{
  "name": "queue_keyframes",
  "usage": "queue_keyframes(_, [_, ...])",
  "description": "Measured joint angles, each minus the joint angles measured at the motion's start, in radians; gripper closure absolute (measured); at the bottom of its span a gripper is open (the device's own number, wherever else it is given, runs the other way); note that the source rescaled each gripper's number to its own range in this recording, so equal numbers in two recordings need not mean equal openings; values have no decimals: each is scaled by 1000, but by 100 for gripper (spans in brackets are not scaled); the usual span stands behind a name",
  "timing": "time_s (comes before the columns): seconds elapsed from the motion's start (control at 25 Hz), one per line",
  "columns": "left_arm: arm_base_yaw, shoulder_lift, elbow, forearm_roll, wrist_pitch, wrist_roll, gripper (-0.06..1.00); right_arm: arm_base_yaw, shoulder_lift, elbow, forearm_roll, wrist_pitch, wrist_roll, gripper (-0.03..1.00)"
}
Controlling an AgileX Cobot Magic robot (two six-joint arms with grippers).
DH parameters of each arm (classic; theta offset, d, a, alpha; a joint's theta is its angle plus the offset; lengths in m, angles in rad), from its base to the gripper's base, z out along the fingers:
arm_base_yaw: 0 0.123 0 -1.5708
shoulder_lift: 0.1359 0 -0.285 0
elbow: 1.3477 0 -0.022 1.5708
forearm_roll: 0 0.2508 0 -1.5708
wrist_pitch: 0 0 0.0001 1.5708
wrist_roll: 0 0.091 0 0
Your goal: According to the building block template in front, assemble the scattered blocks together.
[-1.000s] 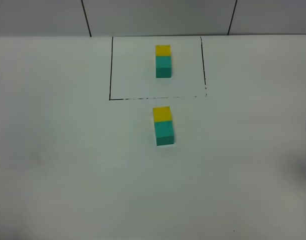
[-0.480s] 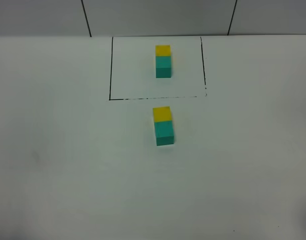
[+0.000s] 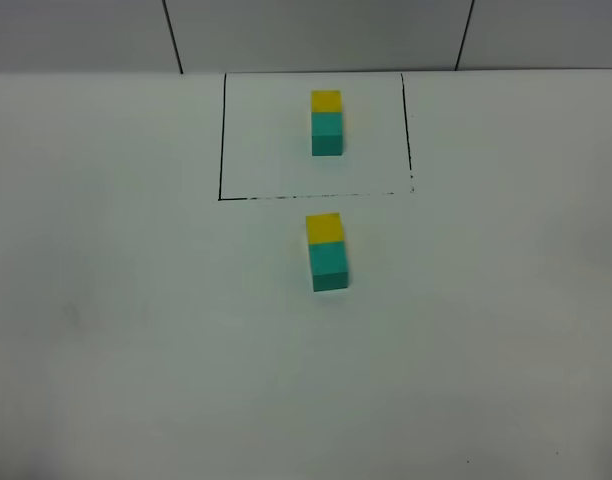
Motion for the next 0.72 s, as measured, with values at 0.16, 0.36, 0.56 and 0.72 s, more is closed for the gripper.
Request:
queue_keyframes(0.16, [0,0,0,0,0,0,53,19,-69,4,-2,1,-2,5])
queue_keyframes(0.36, [0,0,0,0,0,0,53,19,-124,5,-10,1,6,9])
queue_keyframes(0.56, [0,0,0,0,0,0,53,19,-124,5,-13,1,6,11])
queue_keyframes(0.72, [0,0,0,0,0,0,53,9,-124,5,-16,1,14,12])
